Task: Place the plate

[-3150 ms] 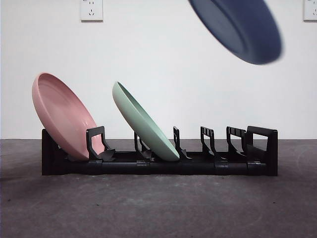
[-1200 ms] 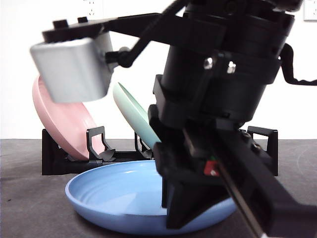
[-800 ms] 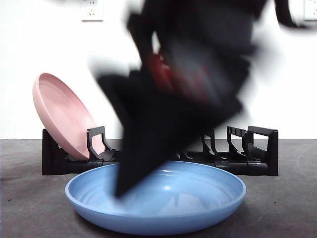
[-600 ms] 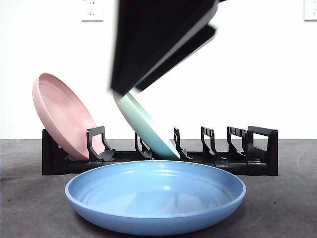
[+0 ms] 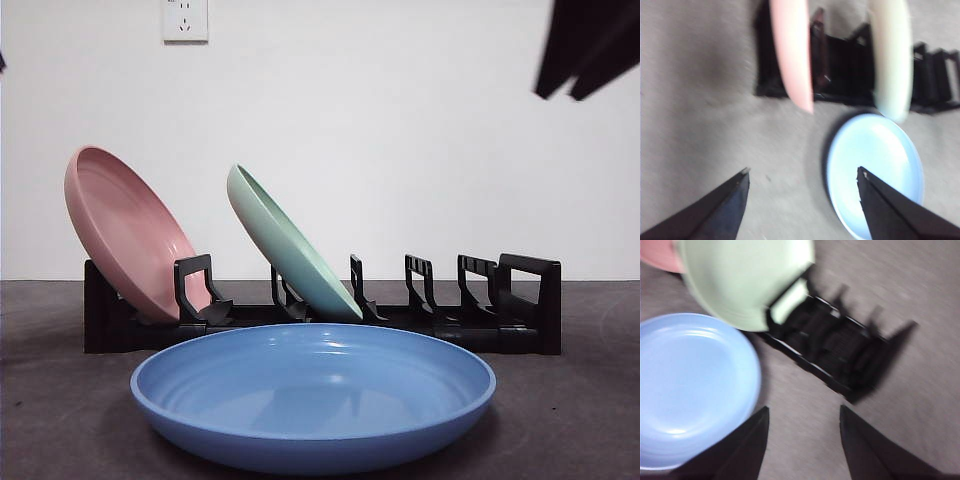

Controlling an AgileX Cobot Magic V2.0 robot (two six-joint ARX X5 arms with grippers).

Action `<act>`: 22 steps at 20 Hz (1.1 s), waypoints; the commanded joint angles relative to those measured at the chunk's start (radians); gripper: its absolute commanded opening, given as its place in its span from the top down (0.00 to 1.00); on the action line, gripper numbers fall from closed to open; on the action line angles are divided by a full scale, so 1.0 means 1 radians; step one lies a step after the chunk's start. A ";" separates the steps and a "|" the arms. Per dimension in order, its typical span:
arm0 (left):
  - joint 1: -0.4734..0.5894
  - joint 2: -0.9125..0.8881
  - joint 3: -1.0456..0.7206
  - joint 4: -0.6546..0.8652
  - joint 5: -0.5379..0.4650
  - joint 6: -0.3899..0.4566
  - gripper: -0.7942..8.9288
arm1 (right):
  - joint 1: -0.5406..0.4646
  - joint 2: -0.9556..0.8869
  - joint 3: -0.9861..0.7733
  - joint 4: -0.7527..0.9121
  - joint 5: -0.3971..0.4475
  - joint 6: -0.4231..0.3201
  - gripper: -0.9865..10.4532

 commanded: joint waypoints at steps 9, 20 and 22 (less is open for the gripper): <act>-0.163 0.462 0.438 0.003 -0.285 0.038 0.61 | -0.058 -0.003 0.011 -0.026 -0.009 -0.002 0.72; -0.213 0.682 0.499 0.027 -0.475 0.057 0.61 | -0.058 -0.003 0.011 -0.029 -0.007 -0.001 0.72; -0.213 0.682 0.505 0.042 -0.475 0.057 0.64 | -0.058 -0.003 0.011 -0.030 -0.006 -0.001 0.72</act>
